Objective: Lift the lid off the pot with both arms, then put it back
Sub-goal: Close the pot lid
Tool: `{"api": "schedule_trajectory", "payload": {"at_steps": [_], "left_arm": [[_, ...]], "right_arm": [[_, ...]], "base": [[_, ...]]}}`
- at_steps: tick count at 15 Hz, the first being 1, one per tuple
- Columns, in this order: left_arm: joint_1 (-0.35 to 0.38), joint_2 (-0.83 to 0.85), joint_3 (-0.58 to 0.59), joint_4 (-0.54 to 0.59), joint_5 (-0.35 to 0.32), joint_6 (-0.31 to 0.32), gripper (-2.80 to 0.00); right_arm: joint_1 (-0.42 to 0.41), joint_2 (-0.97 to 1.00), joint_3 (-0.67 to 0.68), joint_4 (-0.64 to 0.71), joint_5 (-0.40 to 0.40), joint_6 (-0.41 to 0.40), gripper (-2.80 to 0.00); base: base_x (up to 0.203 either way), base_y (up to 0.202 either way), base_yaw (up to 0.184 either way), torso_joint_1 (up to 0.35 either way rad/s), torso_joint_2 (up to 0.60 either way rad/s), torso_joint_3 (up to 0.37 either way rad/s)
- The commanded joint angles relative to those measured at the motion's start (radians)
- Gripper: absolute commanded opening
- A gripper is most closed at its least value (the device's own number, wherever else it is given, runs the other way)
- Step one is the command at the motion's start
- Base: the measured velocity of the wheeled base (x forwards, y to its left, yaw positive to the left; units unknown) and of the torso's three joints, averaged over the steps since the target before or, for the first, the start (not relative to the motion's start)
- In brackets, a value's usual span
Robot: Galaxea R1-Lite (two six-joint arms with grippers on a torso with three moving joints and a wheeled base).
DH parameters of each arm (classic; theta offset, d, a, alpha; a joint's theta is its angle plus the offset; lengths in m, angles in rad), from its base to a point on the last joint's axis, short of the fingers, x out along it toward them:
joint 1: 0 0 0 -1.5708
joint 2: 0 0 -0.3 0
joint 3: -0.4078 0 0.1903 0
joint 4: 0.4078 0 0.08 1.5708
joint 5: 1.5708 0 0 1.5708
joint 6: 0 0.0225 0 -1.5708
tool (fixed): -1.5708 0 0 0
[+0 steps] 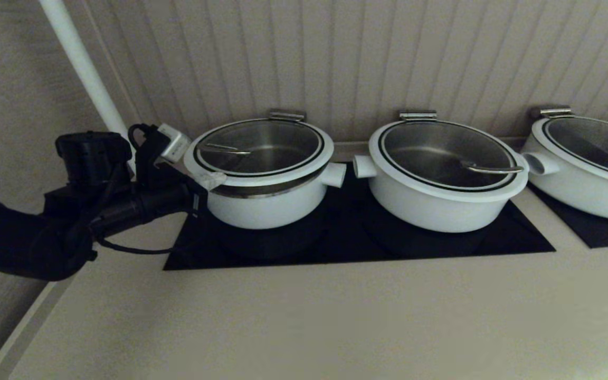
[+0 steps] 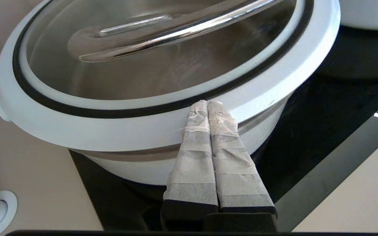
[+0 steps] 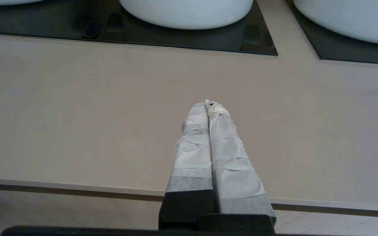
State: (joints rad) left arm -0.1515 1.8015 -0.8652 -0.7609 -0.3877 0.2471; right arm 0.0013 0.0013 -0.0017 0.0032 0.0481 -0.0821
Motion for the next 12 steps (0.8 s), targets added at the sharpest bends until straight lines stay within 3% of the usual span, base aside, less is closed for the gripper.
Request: {"api": "schedule_trajectory", "payload": {"at_steps": [1,12], "left_arm": [[0.001,-0.002,0.015,-0.005,-0.002,0.009,-2.80],[0.001,0.019,0.029,-0.006,-0.002,0.009,-2.80]], "right_arm": [[0.000,0.000,0.000,0.000,0.001,-0.001,-2.80],[0.000,0.000,0.000,0.000,0.001,-0.001,-2.80]], "base": [[0.000,0.000,0.000,0.000,0.00,0.000],[0.000,0.000,0.000,0.000,0.00,0.000]]}}
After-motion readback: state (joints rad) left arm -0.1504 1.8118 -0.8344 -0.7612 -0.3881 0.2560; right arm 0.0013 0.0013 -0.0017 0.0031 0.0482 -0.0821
